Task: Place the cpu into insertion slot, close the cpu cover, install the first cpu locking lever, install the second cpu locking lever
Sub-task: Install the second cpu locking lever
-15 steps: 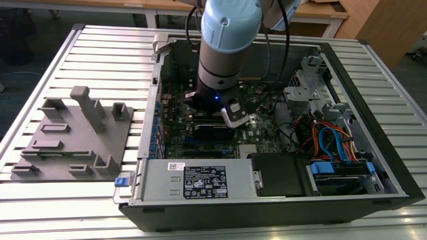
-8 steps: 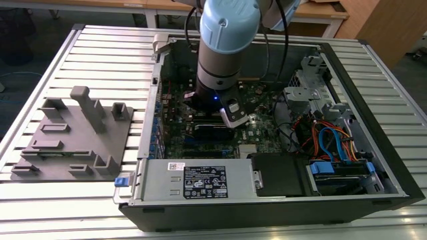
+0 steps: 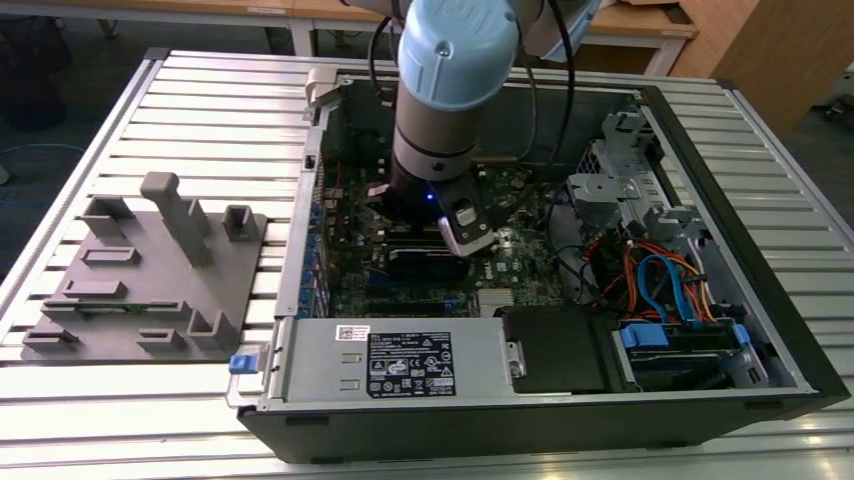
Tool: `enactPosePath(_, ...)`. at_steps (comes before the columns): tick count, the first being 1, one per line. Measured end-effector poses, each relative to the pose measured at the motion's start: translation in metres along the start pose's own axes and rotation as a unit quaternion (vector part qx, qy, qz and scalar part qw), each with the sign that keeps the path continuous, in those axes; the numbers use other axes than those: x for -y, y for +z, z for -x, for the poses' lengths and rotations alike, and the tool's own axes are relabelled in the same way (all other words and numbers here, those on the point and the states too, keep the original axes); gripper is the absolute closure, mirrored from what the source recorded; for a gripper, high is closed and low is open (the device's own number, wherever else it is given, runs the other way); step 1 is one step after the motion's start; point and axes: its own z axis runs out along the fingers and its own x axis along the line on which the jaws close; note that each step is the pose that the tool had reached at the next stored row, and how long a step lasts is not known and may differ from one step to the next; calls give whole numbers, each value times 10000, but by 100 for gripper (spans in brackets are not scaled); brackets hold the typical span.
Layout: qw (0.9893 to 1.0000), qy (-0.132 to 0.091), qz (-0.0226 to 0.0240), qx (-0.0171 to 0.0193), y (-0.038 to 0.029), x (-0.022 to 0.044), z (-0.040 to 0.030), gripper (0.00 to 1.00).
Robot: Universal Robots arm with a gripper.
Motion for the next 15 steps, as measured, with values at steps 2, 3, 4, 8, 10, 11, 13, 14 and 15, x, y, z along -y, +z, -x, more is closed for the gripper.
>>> enactPosePath(2,10000,0,9,1,8,-1,-3,90)
enactPosePath(3,10000,0,11,0,10,-2,-5,90)
enactPosePath(4,10000,0,14,-1,12,-4,-8,90)
enactPosePath(8,10000,-1,23,0,21,-13,-18,90)
enactPosePath(10,10000,-1,24,0,24,-19,-24,90)
enactPosePath(11,10000,-1,24,-1,26,-23,-28,90)
enactPosePath(13,10000,-1,29,1,33,-33,-34,90)
enactPosePath(14,10000,-1,29,2,35,-37,-37,90)
enactPosePath(15,10000,-1,27,1,35,-40,-40,90)
